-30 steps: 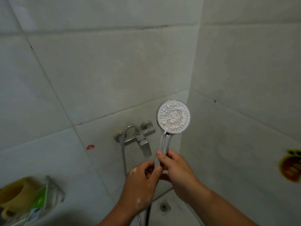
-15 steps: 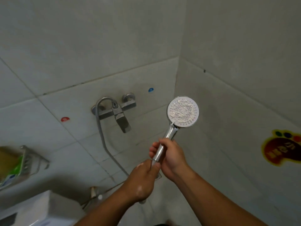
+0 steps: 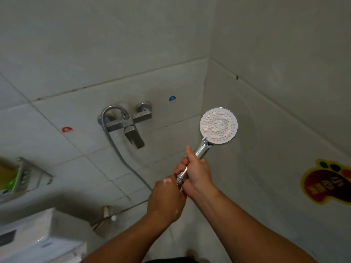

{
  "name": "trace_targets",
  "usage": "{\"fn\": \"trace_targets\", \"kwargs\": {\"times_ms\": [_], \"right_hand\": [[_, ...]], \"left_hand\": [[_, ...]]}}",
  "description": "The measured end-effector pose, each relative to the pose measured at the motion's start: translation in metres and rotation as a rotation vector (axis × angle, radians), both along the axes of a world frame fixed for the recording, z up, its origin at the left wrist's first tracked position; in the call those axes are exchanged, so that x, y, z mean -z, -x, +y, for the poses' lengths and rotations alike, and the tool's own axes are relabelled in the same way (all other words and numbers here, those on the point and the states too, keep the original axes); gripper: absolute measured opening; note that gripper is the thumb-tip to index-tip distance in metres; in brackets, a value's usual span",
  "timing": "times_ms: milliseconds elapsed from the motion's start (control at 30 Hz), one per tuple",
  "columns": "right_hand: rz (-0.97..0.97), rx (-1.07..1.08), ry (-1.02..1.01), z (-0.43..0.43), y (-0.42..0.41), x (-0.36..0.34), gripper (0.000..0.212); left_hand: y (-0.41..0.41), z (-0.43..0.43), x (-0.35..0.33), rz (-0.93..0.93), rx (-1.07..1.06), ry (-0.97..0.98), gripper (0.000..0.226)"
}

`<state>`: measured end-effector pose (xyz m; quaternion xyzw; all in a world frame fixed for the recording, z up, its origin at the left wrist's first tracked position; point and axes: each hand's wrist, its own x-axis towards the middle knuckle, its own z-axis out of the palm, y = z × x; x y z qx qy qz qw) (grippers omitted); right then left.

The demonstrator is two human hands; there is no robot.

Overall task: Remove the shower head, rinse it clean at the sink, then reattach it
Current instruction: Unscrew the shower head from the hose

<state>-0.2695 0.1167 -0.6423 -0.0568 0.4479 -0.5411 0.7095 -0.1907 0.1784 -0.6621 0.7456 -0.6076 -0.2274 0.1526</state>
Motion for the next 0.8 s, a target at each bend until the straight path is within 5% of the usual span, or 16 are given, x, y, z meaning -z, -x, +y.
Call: {"fn": "trace_targets", "kwargs": {"times_ms": [200,367,467,633,800], "right_hand": [[0.054,-0.042,0.004,0.000,-0.003,0.014,0.029],[-0.034,-0.036,-0.034,0.002,-0.004,0.024,0.039],[-0.040,-0.010,-0.048,-0.002,-0.005,0.025,0.041],[-0.050,0.010,-0.147,-0.003,-0.015,0.035,0.032],[-0.052,-0.019,-0.230,0.002,-0.039,0.042,0.034]], "left_hand": [[-0.004,-0.009,-0.003,0.121,0.036,-0.250,0.030],[-0.025,-0.015,-0.018,0.583,0.010,-0.589,0.023],[-0.036,-0.006,-0.015,0.775,0.017,-0.454,0.021],[-0.049,0.011,-0.009,0.438,-0.011,-0.056,0.030],[-0.068,0.013,-0.008,0.477,0.063,-0.125,0.050]]}}
